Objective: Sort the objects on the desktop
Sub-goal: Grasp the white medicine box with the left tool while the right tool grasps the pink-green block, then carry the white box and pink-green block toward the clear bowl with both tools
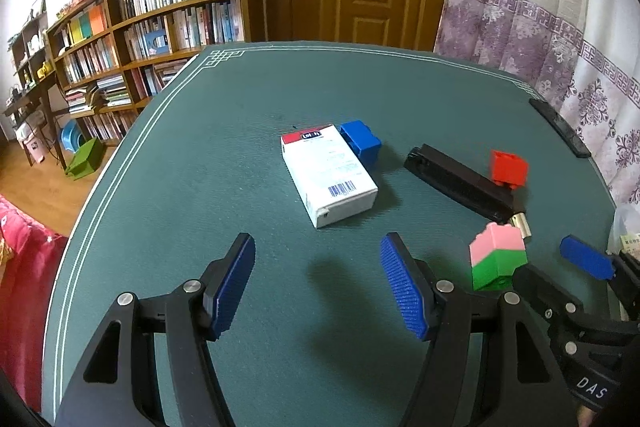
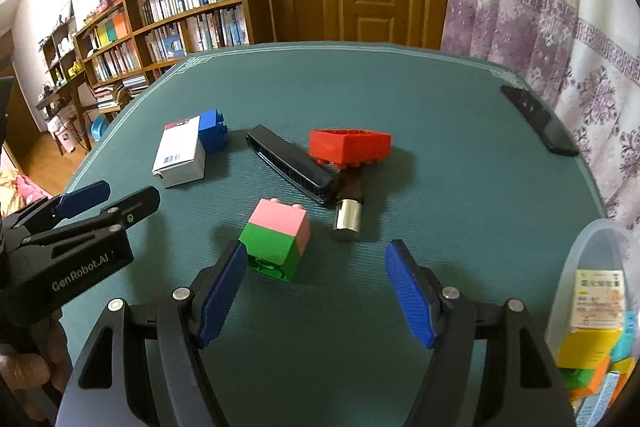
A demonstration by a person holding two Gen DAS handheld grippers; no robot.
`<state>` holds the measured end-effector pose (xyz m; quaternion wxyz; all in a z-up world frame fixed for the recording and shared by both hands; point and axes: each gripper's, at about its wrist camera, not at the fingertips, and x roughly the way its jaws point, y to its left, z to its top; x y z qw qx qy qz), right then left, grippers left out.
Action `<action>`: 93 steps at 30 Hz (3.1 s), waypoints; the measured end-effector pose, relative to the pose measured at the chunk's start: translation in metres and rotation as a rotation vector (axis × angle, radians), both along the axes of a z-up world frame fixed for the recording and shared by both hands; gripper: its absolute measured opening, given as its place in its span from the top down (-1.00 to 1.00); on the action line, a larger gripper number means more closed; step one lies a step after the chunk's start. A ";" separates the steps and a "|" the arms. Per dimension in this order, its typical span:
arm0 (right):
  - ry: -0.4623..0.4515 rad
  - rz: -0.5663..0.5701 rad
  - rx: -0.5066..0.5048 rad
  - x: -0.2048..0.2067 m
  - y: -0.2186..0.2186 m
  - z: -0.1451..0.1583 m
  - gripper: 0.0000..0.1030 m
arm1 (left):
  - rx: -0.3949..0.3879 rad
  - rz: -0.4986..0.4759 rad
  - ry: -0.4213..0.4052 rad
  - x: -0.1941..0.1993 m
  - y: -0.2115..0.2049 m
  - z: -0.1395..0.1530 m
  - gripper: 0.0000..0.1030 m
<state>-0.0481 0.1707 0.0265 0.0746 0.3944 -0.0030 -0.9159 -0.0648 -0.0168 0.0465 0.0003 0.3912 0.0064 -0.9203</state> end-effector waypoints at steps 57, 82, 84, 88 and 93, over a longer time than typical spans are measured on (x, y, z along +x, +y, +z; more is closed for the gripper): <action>-0.019 0.063 0.069 -0.025 -0.036 -0.031 -0.10 | 0.091 0.075 0.005 -0.056 -0.018 -0.020 -0.07; 0.014 0.051 0.100 -0.012 -0.031 -0.023 0.13 | 0.081 0.075 0.075 -0.022 -0.019 -0.005 -0.04; 0.011 0.048 0.090 -0.009 -0.027 -0.021 0.12 | 0.083 0.072 0.068 -0.018 -0.019 -0.007 -0.04; 0.006 0.040 0.066 -0.003 -0.015 -0.020 0.13 | 0.093 0.071 0.047 -0.010 -0.019 -0.014 -0.04; -0.002 0.035 0.026 0.004 -0.003 -0.020 0.13 | 0.084 0.078 0.023 -0.006 -0.019 -0.021 -0.03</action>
